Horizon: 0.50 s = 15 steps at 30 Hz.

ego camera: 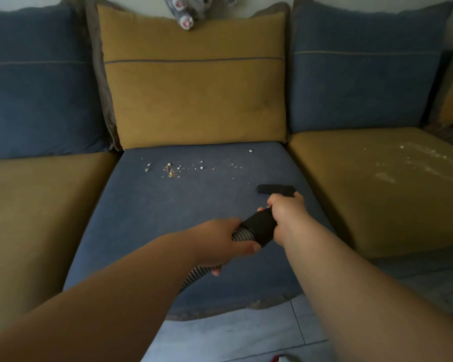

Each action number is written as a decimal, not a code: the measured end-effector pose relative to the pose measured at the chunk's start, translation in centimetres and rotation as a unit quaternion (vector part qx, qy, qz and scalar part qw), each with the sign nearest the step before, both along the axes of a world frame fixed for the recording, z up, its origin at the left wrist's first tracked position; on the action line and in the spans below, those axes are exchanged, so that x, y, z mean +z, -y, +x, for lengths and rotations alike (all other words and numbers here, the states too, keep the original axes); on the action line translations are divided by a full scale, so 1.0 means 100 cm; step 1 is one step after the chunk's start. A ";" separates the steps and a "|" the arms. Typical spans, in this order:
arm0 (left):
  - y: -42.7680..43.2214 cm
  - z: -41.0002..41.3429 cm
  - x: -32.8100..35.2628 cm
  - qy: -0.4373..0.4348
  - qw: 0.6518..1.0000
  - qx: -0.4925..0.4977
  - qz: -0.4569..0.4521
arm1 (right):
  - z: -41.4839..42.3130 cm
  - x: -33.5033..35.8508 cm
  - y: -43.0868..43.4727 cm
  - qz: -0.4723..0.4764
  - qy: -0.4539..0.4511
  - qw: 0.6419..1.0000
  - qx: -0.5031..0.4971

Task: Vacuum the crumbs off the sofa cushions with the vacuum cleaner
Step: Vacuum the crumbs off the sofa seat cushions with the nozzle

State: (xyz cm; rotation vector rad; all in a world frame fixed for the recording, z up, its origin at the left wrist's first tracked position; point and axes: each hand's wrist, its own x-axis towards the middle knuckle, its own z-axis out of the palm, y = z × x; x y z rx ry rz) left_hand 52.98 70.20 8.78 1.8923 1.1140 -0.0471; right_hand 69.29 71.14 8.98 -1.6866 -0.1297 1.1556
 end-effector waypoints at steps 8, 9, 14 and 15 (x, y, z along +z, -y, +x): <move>-0.016 -0.027 -0.003 -0.022 0.999 0.038 0.018 | -0.029 -0.001 -0.024 0.029 -0.031 0.998 0.035; -0.017 -0.031 -0.003 -0.025 0.999 0.043 0.019 | -0.034 -0.001 -0.028 0.027 -0.038 0.998 0.034; -0.021 -0.048 -0.002 -0.031 0.997 0.075 0.019 | -0.049 -0.006 -0.037 0.077 -0.023 0.992 0.097; -0.022 -0.051 -0.002 -0.031 0.996 0.081 0.017 | -0.051 -0.007 -0.038 0.093 -0.020 0.989 0.111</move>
